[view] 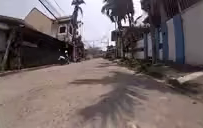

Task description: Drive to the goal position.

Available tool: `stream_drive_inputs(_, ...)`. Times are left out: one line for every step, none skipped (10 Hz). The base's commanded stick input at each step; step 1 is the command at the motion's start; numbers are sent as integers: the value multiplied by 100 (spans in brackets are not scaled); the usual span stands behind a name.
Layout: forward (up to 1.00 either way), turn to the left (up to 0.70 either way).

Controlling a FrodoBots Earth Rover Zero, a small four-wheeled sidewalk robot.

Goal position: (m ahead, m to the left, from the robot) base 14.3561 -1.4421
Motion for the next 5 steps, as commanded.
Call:
stream_drive_inputs(100, 1)
stream_drive_inputs(100, 1)
stream_drive_inputs(100, 1)
stream_drive_inputs(100, 1)
stream_drive_inputs(100, 3)
